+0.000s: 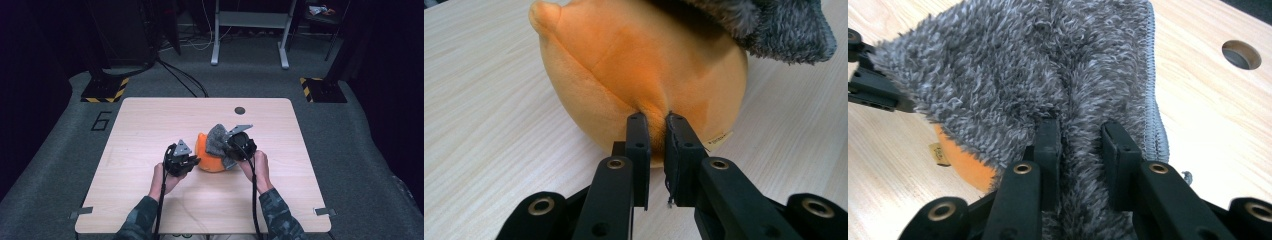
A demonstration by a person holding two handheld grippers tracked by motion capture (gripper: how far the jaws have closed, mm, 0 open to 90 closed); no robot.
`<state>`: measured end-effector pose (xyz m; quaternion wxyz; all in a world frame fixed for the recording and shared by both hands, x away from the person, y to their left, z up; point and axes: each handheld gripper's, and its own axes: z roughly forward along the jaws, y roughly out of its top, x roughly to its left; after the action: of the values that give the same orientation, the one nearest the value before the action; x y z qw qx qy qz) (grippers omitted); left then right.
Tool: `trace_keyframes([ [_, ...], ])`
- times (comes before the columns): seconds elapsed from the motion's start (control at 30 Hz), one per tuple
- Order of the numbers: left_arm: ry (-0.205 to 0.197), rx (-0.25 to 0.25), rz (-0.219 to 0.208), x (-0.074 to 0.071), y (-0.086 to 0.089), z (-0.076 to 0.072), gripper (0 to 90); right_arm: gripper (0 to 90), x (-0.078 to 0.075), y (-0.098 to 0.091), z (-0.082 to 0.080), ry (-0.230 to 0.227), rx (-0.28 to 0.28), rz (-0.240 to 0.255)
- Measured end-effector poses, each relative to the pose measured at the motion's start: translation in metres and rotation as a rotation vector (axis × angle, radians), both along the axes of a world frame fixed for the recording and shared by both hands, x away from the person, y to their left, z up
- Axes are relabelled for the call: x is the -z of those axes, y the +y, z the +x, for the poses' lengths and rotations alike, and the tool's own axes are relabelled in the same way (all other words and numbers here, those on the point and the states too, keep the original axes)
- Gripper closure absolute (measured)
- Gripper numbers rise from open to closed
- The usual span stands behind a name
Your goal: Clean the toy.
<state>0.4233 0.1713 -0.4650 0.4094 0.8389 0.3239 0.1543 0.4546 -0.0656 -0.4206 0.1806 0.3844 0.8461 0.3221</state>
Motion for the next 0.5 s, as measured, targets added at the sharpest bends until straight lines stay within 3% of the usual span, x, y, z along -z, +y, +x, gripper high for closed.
trace_keyframes([
  [0.3, -0.021, -0.009, 0.004, 0.002, 0.001, 0.000, 79.4, 72.1, 0.011, -0.009, 0.005, 0.028, 0.019, 0.028],
  [0.43, -0.031, -0.013, 0.037, 0.003, 0.004, 0.001, 57.1, 72.2, 0.014, -0.008, 0.007, 0.029, 0.027, 0.027],
  [0.5, -0.049, -0.018, 0.083, 0.005, 0.004, 0.002, 49.4, 72.2, 0.014, -0.010, 0.008, 0.025, 0.020, 0.025],
])
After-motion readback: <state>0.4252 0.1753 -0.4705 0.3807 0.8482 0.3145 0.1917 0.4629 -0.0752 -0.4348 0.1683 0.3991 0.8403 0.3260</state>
